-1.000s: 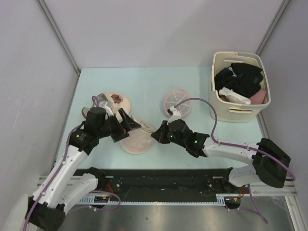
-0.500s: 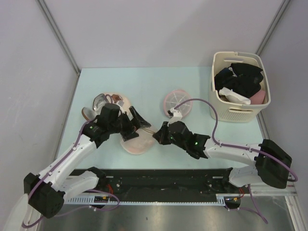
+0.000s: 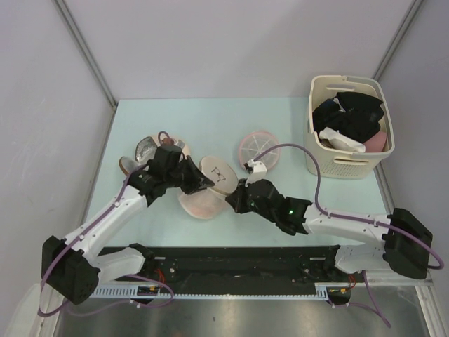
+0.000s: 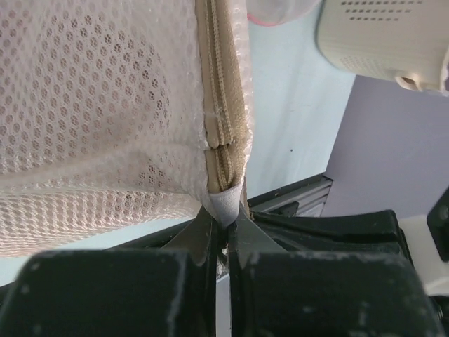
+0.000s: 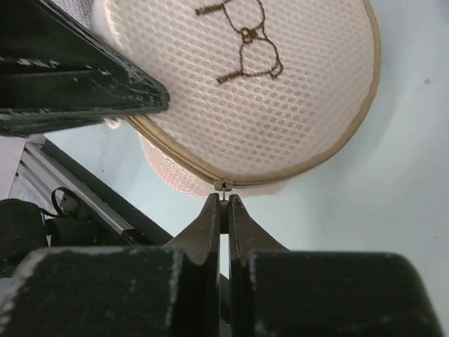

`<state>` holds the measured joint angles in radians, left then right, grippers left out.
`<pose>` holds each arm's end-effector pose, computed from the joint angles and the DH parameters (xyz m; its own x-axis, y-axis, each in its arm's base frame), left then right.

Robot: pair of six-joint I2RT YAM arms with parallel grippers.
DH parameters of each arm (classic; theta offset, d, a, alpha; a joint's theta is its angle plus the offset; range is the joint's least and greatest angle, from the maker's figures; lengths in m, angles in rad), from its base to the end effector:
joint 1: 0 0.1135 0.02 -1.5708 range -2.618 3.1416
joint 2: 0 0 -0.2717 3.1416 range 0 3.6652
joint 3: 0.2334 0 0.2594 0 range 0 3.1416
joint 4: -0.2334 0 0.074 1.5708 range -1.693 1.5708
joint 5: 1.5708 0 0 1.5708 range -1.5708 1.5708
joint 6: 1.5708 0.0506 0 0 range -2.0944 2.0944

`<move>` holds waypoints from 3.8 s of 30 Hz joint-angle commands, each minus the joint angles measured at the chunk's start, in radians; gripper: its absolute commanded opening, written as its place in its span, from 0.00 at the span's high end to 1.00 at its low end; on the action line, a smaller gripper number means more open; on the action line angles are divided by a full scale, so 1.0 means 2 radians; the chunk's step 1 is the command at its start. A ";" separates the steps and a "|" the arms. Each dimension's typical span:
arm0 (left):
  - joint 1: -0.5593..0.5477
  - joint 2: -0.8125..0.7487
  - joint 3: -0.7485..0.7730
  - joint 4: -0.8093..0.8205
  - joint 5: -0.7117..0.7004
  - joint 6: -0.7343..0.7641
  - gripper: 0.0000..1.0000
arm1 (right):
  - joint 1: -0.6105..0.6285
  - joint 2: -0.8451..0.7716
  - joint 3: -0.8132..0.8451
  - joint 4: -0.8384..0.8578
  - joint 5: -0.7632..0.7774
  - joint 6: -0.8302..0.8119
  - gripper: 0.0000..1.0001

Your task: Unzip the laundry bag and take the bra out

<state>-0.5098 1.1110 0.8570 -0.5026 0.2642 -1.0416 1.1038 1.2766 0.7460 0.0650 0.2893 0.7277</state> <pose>0.2101 -0.1326 0.2673 -0.8522 -0.4782 -0.2124 -0.1957 0.6677 -0.7182 0.1474 0.2602 0.2426 -0.6438 0.1391 -0.7524 -0.4189 0.7588 0.4987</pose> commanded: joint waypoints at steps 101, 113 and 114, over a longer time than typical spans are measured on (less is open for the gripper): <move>-0.001 -0.115 0.051 -0.102 0.030 0.134 0.00 | 0.029 -0.108 -0.071 0.022 0.026 0.058 1.00; -0.031 -0.125 -0.119 0.108 0.040 -0.023 0.01 | 0.008 -0.093 -0.049 0.010 -0.004 0.034 1.00; -0.039 -0.116 -0.116 0.108 0.018 -0.021 0.03 | 0.008 -0.093 -0.047 0.006 -0.004 0.033 1.00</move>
<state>-0.5514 0.8364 0.5884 -0.4393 0.3439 -1.0206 1.1271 1.0912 0.6060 0.0624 0.2806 0.8101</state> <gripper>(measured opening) 0.994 0.024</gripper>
